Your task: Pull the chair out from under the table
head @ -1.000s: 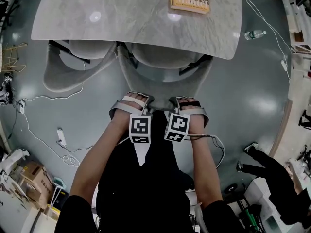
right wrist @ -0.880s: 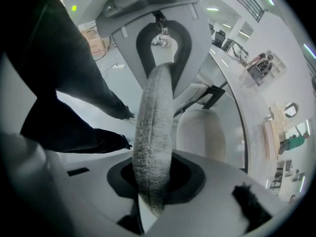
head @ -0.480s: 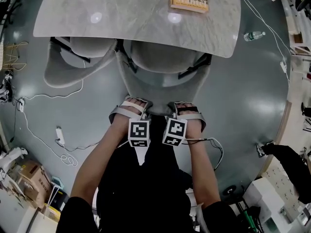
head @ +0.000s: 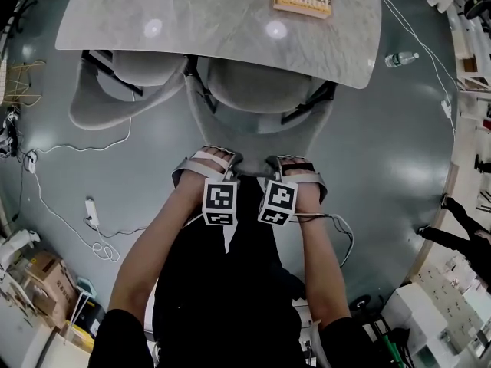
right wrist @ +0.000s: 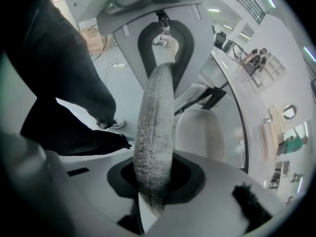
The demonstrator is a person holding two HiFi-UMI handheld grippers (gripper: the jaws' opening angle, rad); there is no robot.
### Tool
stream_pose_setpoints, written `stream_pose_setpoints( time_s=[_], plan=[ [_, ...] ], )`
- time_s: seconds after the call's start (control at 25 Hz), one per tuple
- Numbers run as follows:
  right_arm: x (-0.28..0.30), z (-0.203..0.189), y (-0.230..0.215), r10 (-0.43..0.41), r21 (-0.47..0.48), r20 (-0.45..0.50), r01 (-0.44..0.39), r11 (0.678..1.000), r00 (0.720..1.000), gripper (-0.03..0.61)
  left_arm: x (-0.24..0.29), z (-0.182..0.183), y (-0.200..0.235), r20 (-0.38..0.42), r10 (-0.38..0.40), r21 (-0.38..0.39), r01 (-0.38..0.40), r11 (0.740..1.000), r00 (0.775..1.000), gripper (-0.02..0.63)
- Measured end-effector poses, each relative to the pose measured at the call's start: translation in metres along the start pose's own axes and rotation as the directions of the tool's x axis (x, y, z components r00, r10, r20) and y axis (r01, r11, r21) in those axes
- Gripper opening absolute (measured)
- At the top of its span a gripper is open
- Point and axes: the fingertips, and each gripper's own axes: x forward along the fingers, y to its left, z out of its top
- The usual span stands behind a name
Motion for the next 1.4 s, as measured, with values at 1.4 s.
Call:
stream_pose_setpoints(
  time_s=[1.4],
  plan=[
    [-0.008,0.016,0.049,-0.01,0.049,-0.007,0.01,0.999,1.0,0.072,-0.013,0.001,-0.05,0.024,-0.025,0.045,0.024,0.999,0.999,0.077]
  ],
)
